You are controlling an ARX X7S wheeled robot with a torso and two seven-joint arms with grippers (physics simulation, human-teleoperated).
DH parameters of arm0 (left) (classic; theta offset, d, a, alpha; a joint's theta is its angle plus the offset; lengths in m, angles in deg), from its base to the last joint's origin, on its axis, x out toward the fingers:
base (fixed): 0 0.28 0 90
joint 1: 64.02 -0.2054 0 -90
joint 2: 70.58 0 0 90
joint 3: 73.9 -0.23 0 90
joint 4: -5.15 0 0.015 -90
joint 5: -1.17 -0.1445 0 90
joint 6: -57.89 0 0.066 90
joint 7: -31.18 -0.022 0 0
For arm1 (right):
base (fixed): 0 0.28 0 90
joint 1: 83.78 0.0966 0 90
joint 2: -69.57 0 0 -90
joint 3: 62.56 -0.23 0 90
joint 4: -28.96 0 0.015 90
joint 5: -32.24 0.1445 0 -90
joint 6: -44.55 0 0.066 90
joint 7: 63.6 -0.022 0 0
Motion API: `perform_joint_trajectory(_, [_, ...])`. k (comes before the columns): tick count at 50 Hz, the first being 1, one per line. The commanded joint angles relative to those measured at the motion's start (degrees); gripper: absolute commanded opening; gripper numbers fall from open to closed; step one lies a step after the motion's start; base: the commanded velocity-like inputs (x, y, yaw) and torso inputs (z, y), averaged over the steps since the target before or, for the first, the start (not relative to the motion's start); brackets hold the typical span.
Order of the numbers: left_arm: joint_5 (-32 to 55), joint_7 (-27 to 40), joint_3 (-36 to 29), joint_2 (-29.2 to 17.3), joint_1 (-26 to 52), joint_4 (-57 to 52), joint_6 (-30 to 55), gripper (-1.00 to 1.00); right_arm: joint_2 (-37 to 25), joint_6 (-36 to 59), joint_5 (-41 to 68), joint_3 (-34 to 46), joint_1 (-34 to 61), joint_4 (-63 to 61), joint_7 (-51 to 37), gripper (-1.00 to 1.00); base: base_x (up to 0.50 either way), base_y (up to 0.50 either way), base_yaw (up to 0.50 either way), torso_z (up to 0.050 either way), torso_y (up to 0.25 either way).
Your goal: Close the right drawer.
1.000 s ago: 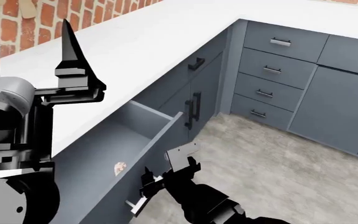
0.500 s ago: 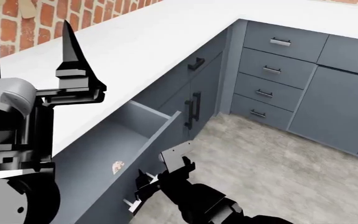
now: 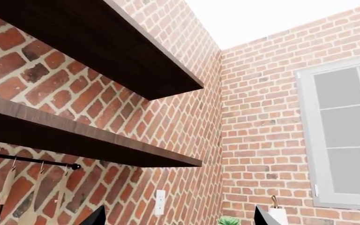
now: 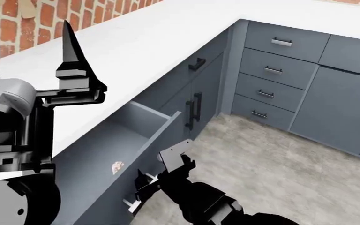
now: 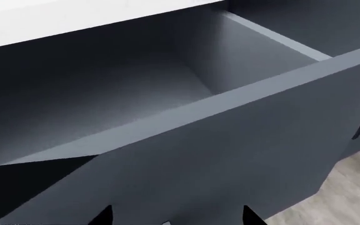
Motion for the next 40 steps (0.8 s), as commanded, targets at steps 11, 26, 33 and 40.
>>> perform_joint_trajectory(11, [0.07, 0.34, -0.68, 0.15, 1.12, -0.03, 0.6, 1.0, -17.24, 0.42, -1.28, -1.85, 2.4, -21.8, -16.66, 1.0, 0.0, 0.0, 0.0, 0.0, 0.0])
perform_joint_trajectory(26, [-0.04, 0.6, -1.44, 0.36, 1.63, -0.27, 0.94, 1.0, -38.4, -1.93, -7.39, -3.53, 3.32, -50.28, -38.92, 1.0, 0.0, 0.0, 0.0, 0.0, 0.0])
perform_joint_trajectory(33, [-0.04, 0.72, -1.61, 0.39, 1.55, -0.33, 0.91, 1.0, -44.84, -2.3, -11.06, -5.01, 5.27, -58.08, -46.38, 1.0, 0.0, 0.0, 0.0, 0.0, 0.0])
perform_joint_trajectory(40, [-0.19, 0.64, -1.68, 0.32, 1.24, -0.13, 0.53, 1.0, -50.28, -0.1, -13.65, -6.25, 7.97, -65.88, -53.6, 1.0, 0.0, 0.0, 0.0, 0.0, 0.0])
